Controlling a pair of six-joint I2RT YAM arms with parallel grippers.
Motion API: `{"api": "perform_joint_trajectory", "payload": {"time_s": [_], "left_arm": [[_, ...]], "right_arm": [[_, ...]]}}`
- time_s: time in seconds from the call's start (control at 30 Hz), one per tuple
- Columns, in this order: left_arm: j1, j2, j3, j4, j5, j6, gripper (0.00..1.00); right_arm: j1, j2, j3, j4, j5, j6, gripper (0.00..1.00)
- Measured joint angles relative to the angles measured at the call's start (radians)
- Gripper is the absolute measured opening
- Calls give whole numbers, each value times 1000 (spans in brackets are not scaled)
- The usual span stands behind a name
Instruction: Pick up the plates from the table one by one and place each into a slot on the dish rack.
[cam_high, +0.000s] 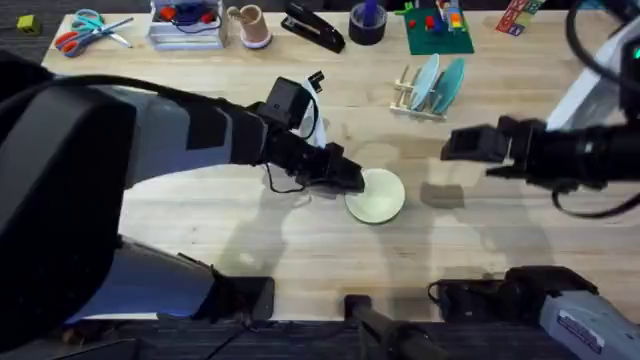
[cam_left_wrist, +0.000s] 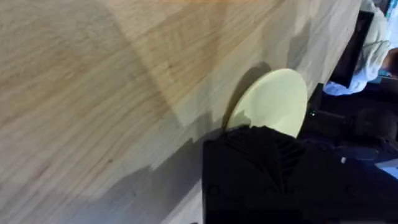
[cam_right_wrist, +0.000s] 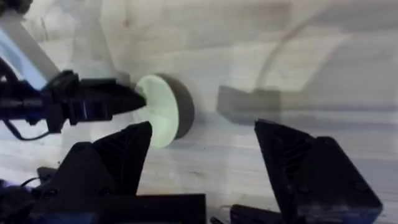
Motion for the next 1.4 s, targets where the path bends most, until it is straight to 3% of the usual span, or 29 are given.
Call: {"api": "perform_joint_trajectory", "payload": {"time_s": [0.27,0.67,0.9,1.4], "left_arm": [[0,0,0,0,0,-3,40],[0,0,0,0,0,-3,40],[0,0,0,0,0,-3,40],[0,0,0,0,0,-3,40]], "right_arm": [[0,-100,-92,4,-82,31,993],[0,-113,-274,84,-272,46,992],[0,-113,-343,156,-298,49,992],[5,-96,-367,243,-311,84,994]]}}
